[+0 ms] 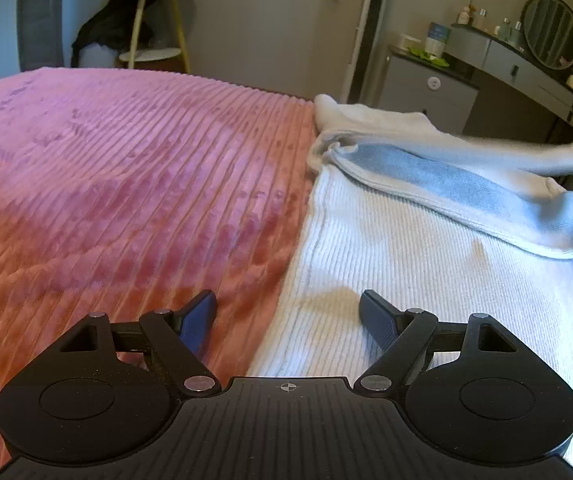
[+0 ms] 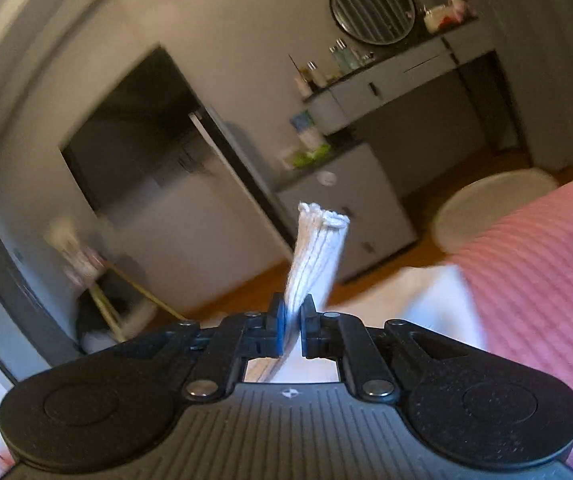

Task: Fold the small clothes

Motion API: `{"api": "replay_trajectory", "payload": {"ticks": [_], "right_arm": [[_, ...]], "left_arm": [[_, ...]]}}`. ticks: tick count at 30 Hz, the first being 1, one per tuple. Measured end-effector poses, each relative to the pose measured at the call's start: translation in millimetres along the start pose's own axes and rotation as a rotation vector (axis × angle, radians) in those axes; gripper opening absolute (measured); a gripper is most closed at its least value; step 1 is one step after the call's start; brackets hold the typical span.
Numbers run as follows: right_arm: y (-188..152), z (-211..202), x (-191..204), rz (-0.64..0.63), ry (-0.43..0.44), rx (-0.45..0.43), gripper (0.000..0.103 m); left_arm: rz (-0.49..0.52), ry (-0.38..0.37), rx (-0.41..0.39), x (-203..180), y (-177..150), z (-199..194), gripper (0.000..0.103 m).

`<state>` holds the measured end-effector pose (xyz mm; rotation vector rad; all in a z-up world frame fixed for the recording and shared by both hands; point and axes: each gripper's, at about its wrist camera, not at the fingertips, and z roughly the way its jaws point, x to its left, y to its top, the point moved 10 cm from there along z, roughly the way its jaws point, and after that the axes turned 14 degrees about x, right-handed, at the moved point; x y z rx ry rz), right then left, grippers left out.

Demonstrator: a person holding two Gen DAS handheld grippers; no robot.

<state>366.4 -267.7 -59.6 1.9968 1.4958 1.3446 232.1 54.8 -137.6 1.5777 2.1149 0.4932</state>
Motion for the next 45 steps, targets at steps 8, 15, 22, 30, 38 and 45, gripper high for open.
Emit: {"api": "replay_trajectory", "payload": {"ticks": [8, 15, 22, 30, 38, 45], "right_arm": [[-57, 27, -72, 0.086, -0.163, 0.18, 0.012], [-49, 25, -68, 0.097, -0.133, 0.179, 0.008], [-47, 22, -74, 0.046, -0.253, 0.177, 0.008], [-75, -37, -32, 0.086, -0.203, 0.08, 0.025], [-92, -19, -55, 0.241, -0.016, 0.1, 0.033], [-57, 8, -98, 0.496, 0.102, 0.067, 0.04]], "left_arm": [[0.004, 0.004, -0.005, -1, 1, 1, 0.084], [0.022, 0.01, -0.034, -6, 6, -2, 0.084], [0.043, 0.011, -0.032, -8, 7, 3, 0.084], [0.006, -0.015, -0.046, -3, 19, 1, 0.084], [-0.014, -0.075, -0.079, -15, 72, 9, 0.082], [-0.073, -0.239, 0.025, -44, 98, 31, 0.079]]}}
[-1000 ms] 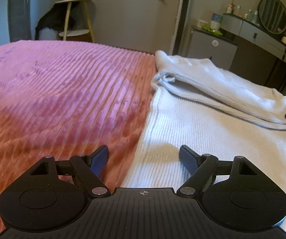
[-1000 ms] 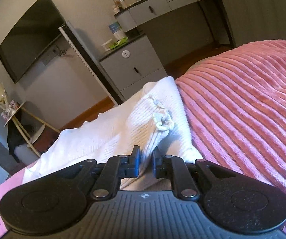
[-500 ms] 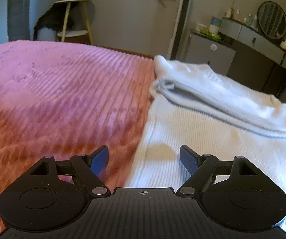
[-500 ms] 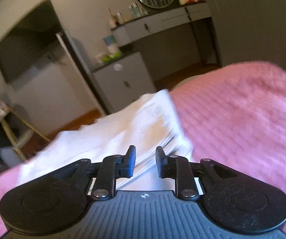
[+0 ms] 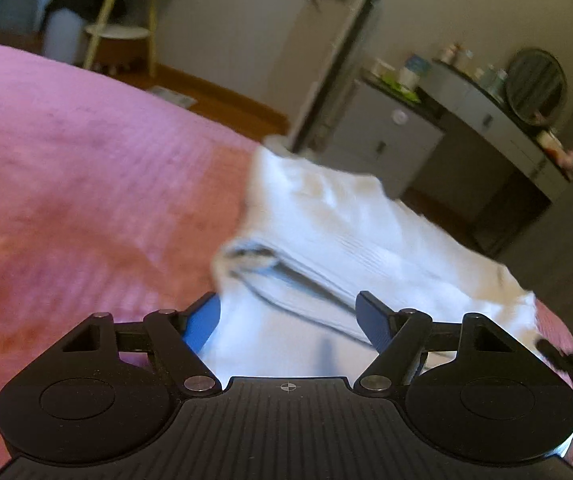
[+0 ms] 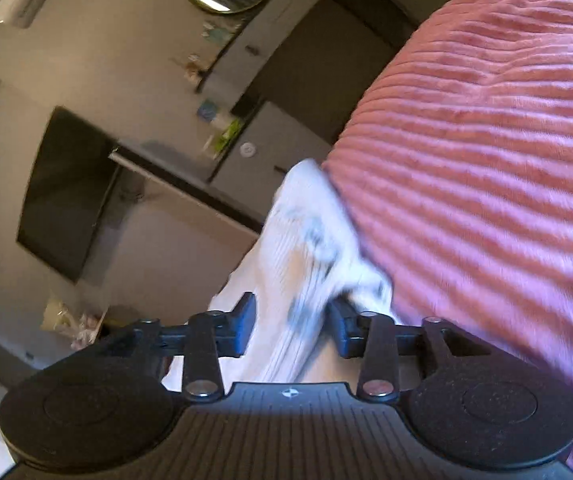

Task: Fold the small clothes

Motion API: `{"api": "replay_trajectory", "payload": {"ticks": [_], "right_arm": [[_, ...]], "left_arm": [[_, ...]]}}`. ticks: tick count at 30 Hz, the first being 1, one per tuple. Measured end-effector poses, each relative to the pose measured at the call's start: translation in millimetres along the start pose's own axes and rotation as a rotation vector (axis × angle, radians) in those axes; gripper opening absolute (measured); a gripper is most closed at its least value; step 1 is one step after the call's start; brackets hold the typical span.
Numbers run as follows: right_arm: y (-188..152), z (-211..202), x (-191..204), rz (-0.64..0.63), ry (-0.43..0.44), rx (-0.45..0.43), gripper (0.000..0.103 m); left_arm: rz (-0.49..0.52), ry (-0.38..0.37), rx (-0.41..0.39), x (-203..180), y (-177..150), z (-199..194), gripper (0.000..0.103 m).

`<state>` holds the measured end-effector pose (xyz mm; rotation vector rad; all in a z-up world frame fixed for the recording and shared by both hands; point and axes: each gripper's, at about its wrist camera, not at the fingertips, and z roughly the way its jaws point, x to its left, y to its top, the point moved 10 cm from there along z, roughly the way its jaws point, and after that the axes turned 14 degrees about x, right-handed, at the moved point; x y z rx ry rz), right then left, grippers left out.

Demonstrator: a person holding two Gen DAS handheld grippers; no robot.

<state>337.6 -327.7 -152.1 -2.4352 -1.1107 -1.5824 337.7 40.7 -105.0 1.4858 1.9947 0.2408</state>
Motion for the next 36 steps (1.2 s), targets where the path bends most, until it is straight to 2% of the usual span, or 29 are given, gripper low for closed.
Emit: {"api": "replay_trajectory", "payload": {"ticks": [2, 3, 4, 5, 7, 10, 12, 13, 15, 16, 18, 19, 20, 22, 23, 26, 27, 28, 29, 31, 32, 34, 36], "right_arm": [[5, 13, -6, 0.027, -0.001, 0.02, 0.034], [7, 17, -6, 0.029, 0.001, 0.023, 0.029], [10, 20, -5, 0.02, -0.005, 0.022, 0.016], [11, 22, -4, 0.001, -0.017, 0.019, 0.011], [15, 22, 0, -0.037, -0.04, 0.017, 0.011], [20, 14, 9, -0.053, 0.004, -0.015, 0.011], [22, 10, 12, -0.076, 0.018, -0.035, 0.011], [20, 10, 11, -0.104, -0.017, -0.036, 0.011], [10, 22, 1, -0.226, -0.182, -0.004, 0.011], [4, 30, -4, -0.285, -0.231, 0.016, 0.011], [2, 30, -2, -0.335, -0.232, 0.017, 0.012], [3, 28, 2, -0.333, -0.239, 0.043, 0.017], [4, 22, 7, -0.337, -0.25, 0.063, 0.02], [-2, 4, 19, -0.383, -0.26, 0.075, 0.034], [-10, -9, 21, -0.412, -0.265, 0.083, 0.034], [-52, -47, 23, -0.489, -0.293, 0.148, 0.035], [-67, -60, 22, -0.521, -0.309, 0.163, 0.038], [-79, -69, 19, -0.545, -0.328, 0.176, 0.047], [-92, -76, 12, -0.565, -0.365, 0.206, 0.05], [-111, -81, -9, -0.571, -0.414, 0.275, 0.05], [-116, -82, -14, -0.564, -0.408, 0.291, 0.05], [-120, -94, -8, -0.55, -0.405, 0.279, 0.05], [-119, -112, -1, -0.501, -0.376, 0.264, 0.05]], "left_arm": [[0.028, 0.016, 0.035, -4, 0, 16, 0.079], [0.031, 0.034, 0.043, -3, 1, 24, 0.077], [0.029, 0.054, 0.046, 0, 4, 32, 0.072], [0.03, 0.058, 0.044, -1, 8, 37, 0.068], [0.041, 0.058, 0.02, -2, 16, 41, 0.066], [0.065, 0.081, -0.033, -1, 29, 41, 0.058], [0.059, 0.086, -0.036, 4, 31, 43, 0.056], [0.052, 0.094, -0.019, 7, 28, 45, 0.056], [0.087, 0.115, 0.013, 11, 20, 47, 0.054], [0.122, 0.117, 0.007, 11, 16, 43, 0.054], [0.181, 0.14, 0.009, 11, 6, 30, 0.066], [0.188, 0.165, 0.014, 15, 0, 22, 0.08], [0.181, 0.173, 0.019, 21, -7, 14, 0.08], [0.159, 0.133, 0.042, 31, -25, -4, 0.081], [0.149, 0.13, 0.054, 37, -33, -10, 0.082], [0.145, 0.143, 0.106, 53, -65, -24, 0.092], [0.16, 0.136, 0.129, 56, -77, -27, 0.093], [0.178, 0.126, 0.138, 58, -86, -28, 0.097], [0.198, 0.127, 0.124, 57, -93, -30, 0.097], [0.214, 0.14, 0.106, 56, -104, -33, 0.103], [0.222, 0.146, 0.127, 55, -109, -31, 0.103], [0.228, 0.159, 0.149, 54, -110, -34, 0.103], [0.179, 0.144, 0.184, 59, -110, -44, 0.103]]}}
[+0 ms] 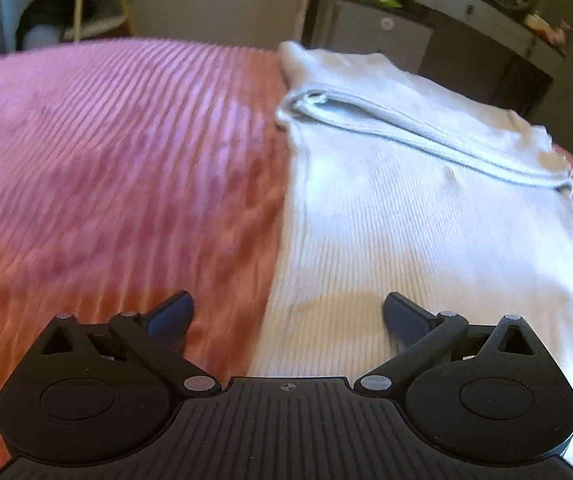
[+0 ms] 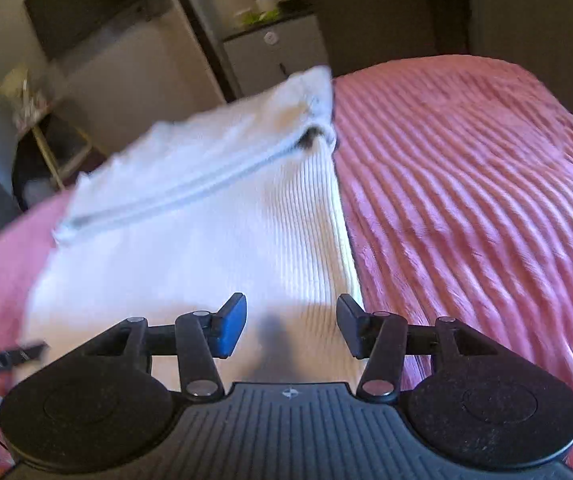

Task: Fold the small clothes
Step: 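Grasp the ruffled shirt hem with the right gripper while the left gripper grasps it too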

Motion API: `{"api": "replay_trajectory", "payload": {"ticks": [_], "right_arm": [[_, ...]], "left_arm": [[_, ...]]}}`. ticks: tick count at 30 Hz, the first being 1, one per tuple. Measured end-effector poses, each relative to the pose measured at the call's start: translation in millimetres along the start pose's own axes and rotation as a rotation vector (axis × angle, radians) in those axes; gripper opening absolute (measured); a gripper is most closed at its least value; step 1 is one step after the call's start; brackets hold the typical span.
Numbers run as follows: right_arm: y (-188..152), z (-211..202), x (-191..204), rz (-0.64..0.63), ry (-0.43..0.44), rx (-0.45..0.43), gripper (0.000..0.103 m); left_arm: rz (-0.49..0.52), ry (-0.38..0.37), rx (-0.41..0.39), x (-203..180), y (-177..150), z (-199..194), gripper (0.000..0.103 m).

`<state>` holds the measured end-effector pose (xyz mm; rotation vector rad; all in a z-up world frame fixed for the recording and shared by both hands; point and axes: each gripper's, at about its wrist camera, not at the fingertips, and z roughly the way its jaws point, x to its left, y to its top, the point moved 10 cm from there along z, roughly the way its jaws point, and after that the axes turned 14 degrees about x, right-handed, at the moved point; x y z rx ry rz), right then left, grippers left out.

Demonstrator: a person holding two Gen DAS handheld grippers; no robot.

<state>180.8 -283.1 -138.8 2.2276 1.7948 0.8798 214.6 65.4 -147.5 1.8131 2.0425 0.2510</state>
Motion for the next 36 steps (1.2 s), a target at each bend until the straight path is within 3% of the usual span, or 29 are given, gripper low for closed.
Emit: {"api": "replay_trajectory", "payload": {"ticks": [3, 5, 8, 12, 16, 18, 23, 25, 28, 32, 36], "right_arm": [[-12, -23, -6, 0.003, -0.002, 0.017, 0.051], [-25, -25, -20, 0.008, -0.028, 0.087, 0.051], [-48, -24, -40, 0.05, 0.016, 0.204, 0.051], [-74, -33, -46, 0.042, 0.04, 0.248, 0.051], [-81, -37, -44, 0.074, 0.102, 0.282, 0.051], [-83, -37, -39, 0.036, 0.105, 0.301, 0.05], [-89, -36, -35, -0.028, 0.078, 0.322, 0.033], [-89, -33, -35, -0.036, 0.063, 0.323, 0.023], [-89, -34, -38, -0.021, 0.078, 0.319, 0.018], [-91, -38, -46, 0.014, 0.115, 0.315, 0.019], [-90, -37, -52, 0.055, 0.15, 0.32, 0.022]], "left_arm": [[0.002, -0.015, 0.035, 9, -17, -13, 0.103], [0.044, -0.002, 0.056, 15, -29, -16, 0.103], [0.05, -0.069, 0.12, 24, -48, -20, 0.103], [0.03, -0.149, 0.152, 35, -65, -27, 0.103], [0.019, -0.181, 0.184, 36, -73, -29, 0.079], [0.02, -0.178, 0.188, 37, -74, -30, 0.076], [0.032, -0.198, 0.205, 40, -82, -32, 0.057], [0.026, -0.207, 0.211, 40, -83, -32, 0.057], [0.034, -0.215, 0.22, 42, -86, -34, 0.049], [0.034, -0.247, 0.24, 43, -92, -38, 0.041], [0.05, -0.293, 0.264, 35, -99, -42, 0.039]]}}
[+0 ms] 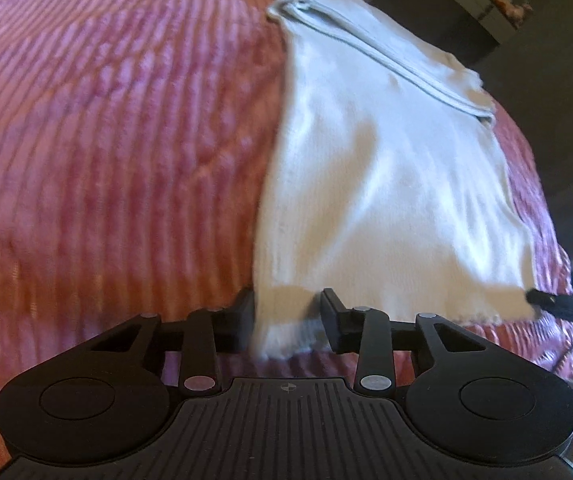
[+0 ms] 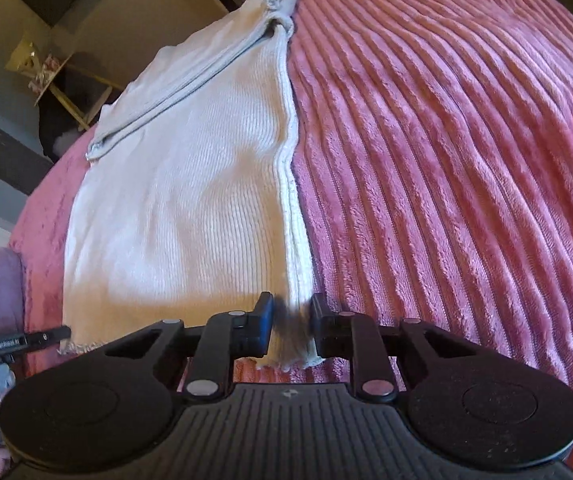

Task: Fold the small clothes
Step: 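Grasp the ruffled shirt hem with the right gripper while the left gripper grasps it too, then lift the hem with both grippers and fold it over toward the collar, release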

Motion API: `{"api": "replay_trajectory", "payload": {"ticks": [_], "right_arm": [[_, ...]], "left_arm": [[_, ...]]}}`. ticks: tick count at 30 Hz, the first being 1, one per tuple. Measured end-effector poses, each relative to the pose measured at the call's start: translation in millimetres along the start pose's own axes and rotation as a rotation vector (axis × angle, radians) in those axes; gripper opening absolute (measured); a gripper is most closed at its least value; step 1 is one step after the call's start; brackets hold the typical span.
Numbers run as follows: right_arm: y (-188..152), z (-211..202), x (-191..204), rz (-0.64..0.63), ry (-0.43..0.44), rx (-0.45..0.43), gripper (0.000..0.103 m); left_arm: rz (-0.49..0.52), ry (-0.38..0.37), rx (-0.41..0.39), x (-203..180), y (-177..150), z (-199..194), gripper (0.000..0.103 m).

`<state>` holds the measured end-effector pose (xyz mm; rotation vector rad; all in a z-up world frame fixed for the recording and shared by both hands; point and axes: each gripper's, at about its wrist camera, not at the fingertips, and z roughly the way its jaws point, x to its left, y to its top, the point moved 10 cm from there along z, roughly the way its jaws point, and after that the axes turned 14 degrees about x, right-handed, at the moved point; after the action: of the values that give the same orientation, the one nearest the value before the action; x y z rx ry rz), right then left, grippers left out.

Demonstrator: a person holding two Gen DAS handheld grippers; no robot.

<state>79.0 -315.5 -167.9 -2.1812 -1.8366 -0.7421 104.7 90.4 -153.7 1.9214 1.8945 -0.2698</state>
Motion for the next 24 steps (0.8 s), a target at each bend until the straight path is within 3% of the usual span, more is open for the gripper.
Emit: {"api": "replay_trajectory", "payload": {"ticks": [4, 6, 7, 8, 13, 18, 22, 24], "right_arm": [[1, 1, 0, -0.003, 0.007, 0.008, 0.022], [3, -1, 1, -0.02, -0.004, 0.005, 0.016], [2, 1, 6, -0.035, -0.017, 0.001, 0.01], [2, 1, 9, -0.049, -0.024, 0.001, 0.01], [6, -7, 29, -0.047, 0.081, -0.013, 0.008], [31, -25, 51, -0.009, 0.218, -0.108, 0.008], [72, -38, 64, 0.023, 0.249, -0.218, 0.008], [97, -40, 67, 0.046, 0.226, -0.279, 0.008]], "left_arm": [[0.01, 0.009, 0.019, -4, -1, 7, 0.039], [-0.004, 0.001, 0.018, -5, 1, 7, 0.029], [-0.008, -0.014, 0.019, -5, 2, 5, 0.013], [-0.014, -0.033, 0.021, -6, 2, 4, 0.012], [-0.021, -0.095, 0.002, -17, 9, -8, 0.011], [-0.039, -0.201, -0.102, -33, 42, -41, 0.011], [-0.064, -0.244, -0.185, -41, 85, -61, 0.011], [-0.067, -0.201, -0.229, -39, 107, -66, 0.011]]}}
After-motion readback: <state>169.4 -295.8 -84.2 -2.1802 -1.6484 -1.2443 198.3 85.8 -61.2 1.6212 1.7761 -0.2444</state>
